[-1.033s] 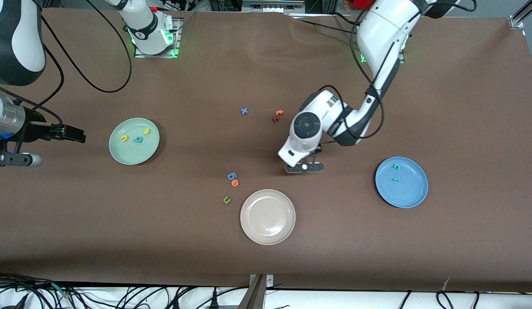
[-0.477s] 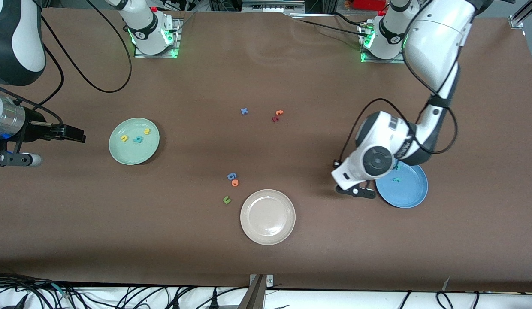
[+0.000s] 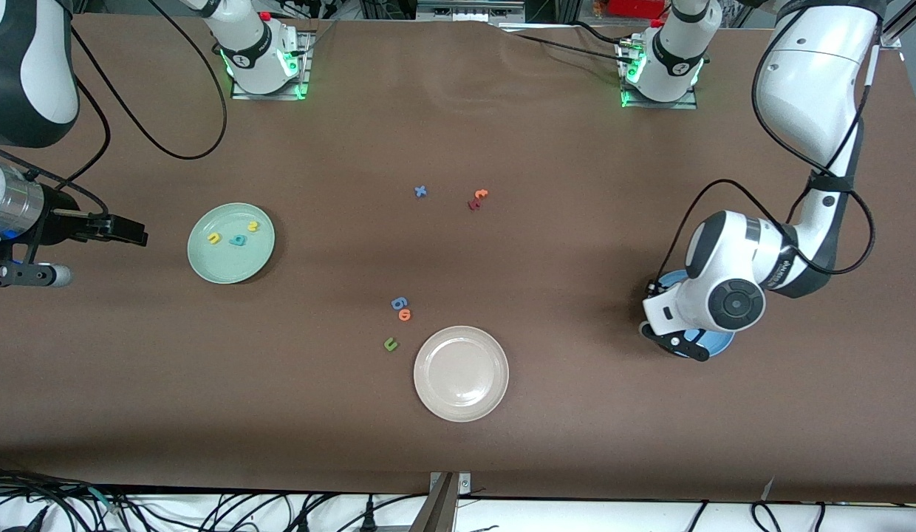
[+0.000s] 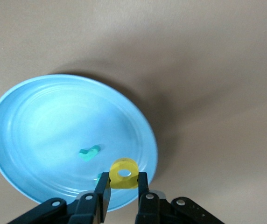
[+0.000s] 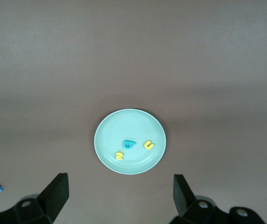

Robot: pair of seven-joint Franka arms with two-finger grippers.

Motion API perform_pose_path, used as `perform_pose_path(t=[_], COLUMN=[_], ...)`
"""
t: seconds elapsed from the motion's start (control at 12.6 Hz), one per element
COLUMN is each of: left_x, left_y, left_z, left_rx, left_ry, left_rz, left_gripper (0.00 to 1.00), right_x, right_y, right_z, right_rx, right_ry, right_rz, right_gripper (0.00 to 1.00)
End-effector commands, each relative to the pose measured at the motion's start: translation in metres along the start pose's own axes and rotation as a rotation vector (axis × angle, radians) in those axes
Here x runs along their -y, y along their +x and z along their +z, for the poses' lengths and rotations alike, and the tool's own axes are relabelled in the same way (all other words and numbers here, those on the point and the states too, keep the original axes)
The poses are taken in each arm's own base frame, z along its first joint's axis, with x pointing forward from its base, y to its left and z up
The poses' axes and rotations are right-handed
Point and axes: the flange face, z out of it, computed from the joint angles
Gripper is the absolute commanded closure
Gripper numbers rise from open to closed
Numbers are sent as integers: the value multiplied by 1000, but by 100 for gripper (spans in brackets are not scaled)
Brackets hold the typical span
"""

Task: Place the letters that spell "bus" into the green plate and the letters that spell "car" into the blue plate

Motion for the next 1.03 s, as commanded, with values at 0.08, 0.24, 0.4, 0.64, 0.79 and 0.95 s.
perform_pose_path(t=[0.08,0.24,0.4,0.64,0.79,0.95], left_x=[25,31,32,33,33,36], left_y=[-12,-14,-14,-14,-14,-19], left_z=[2,3,4,-1,-6,-16], left_rx=[31,33,34,25,13,11], left_ry=[61,58,57,57,51,53], left_rz=[139,166,178,182,160,148], left_gripper=[82,78,1,0,0,0], right_x=[2,1,2,1,3,3], right_y=[-2,-2,-1,-1,-1,-1], right_z=[-1,-2,-2,-2,-2,-2], right_rx=[-8,-10,-11,-11,-11,-11], right_ry=[-8,-6,-4,-4,-4,-4], right_rz=[2,4,3,4,0,0], right_gripper=[1,1,1,1,1,1])
